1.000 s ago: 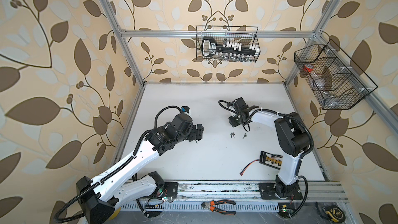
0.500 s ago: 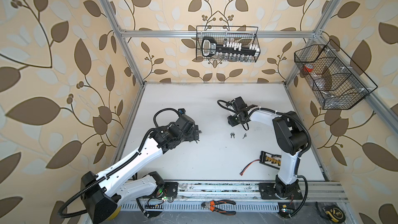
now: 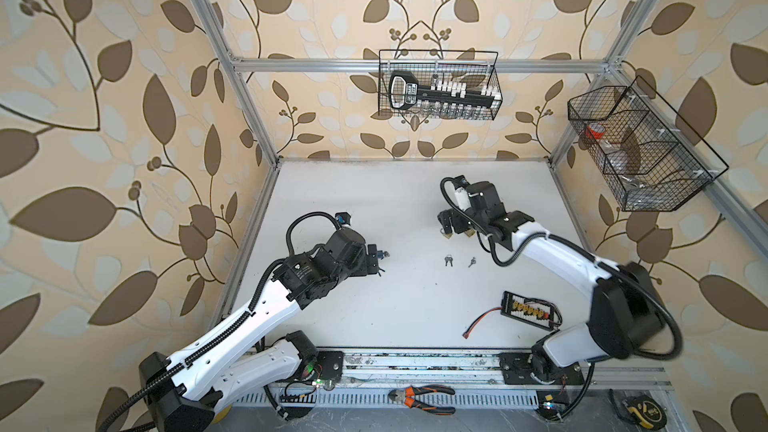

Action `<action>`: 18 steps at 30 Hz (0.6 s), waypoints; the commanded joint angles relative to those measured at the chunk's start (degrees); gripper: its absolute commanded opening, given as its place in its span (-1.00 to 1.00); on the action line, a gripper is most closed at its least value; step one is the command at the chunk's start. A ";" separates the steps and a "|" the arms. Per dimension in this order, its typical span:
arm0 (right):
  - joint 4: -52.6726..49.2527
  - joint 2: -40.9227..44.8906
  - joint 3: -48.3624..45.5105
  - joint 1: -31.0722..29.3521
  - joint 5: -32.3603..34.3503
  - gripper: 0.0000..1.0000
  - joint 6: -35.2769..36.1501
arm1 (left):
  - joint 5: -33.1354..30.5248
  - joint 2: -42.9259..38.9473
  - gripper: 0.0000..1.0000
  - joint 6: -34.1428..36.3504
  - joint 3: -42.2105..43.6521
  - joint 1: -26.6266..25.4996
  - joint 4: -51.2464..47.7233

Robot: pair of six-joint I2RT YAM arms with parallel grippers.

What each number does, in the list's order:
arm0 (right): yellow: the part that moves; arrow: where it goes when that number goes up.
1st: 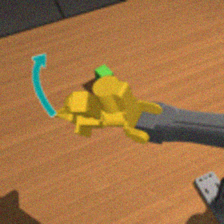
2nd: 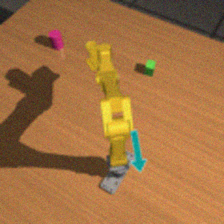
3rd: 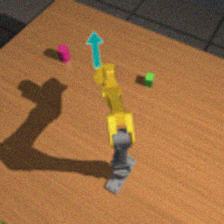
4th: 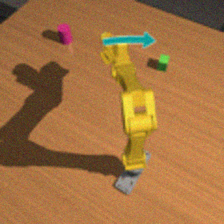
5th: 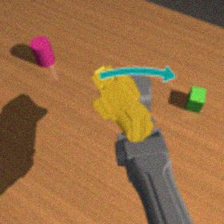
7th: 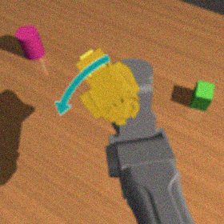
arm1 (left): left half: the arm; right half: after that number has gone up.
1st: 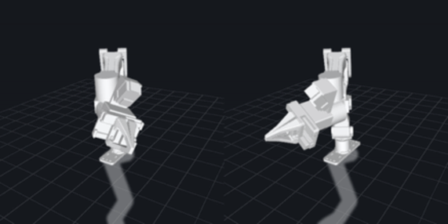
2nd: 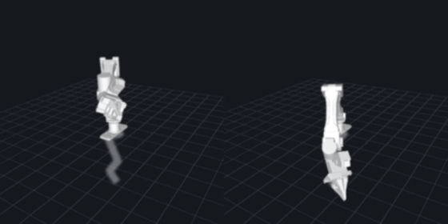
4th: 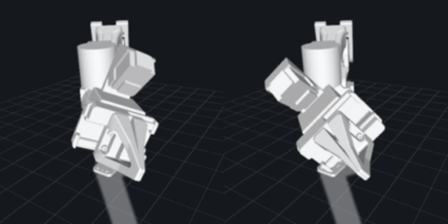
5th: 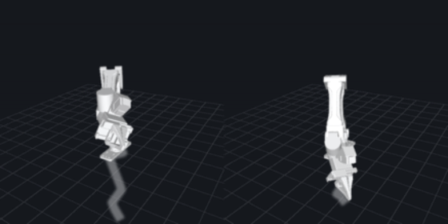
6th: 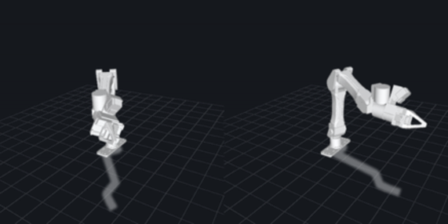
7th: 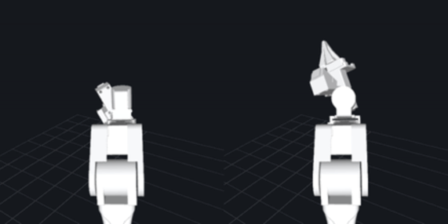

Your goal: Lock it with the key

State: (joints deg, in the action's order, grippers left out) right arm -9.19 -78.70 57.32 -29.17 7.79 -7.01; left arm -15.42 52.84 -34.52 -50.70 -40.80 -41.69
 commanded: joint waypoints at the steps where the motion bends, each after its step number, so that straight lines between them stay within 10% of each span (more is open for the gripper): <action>1: 8.34 8.14 -8.83 -1.99 9.68 0.99 -7.34 | 0.89 -0.46 0.98 1.12 1.07 0.28 2.86; 10: 12.90 23.33 -22.92 -0.58 4.00 0.99 -13.39 | 2.08 0.97 0.98 0.70 1.78 0.56 4.50; 18: 13.28 15.88 -20.76 -1.57 -7.12 0.99 -13.30 | 6.01 -0.95 0.98 -2.98 4.07 7.29 2.49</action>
State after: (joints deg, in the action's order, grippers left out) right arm 3.40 -60.47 34.72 -29.98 5.61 -18.96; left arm -11.29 53.71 -35.35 -47.81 -35.79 -38.33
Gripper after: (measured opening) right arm 0.995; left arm 0.989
